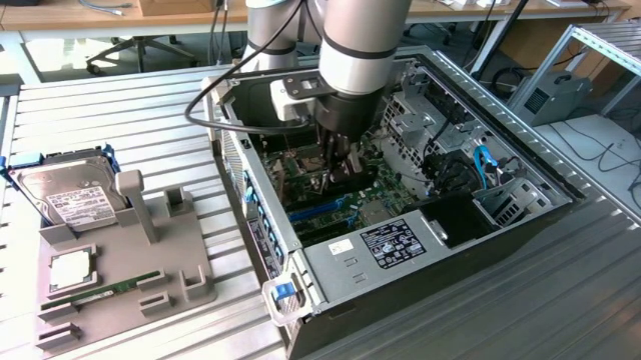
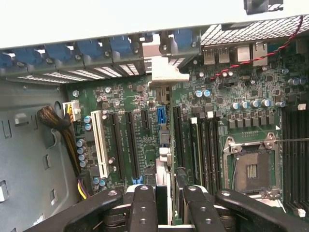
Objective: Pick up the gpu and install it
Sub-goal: 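Insert the gpu into the slot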
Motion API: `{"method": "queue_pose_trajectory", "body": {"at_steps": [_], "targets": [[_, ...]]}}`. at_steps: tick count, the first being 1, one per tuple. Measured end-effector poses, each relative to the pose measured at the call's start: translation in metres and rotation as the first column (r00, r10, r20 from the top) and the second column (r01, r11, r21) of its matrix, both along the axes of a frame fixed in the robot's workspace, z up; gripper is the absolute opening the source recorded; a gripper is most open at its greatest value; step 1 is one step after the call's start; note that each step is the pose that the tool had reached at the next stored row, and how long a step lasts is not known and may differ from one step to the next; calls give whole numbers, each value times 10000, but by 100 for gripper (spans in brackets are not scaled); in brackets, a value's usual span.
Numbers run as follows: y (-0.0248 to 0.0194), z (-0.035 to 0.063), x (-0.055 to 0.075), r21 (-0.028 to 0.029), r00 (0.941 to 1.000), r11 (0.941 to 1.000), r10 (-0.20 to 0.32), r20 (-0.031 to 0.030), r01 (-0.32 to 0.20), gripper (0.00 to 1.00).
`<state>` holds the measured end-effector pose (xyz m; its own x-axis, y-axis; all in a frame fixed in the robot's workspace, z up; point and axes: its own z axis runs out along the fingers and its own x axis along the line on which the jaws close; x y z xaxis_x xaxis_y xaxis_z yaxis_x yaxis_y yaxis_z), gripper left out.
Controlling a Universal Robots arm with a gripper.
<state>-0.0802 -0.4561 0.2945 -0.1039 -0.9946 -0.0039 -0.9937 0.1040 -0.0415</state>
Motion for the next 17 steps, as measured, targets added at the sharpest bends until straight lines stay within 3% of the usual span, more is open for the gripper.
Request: {"method": "queue_pose_trajectory", "body": {"at_steps": [17], "targets": [[-10, -6, -35, 0, 10000, 10000, 19, -1, -19, 27]]}}
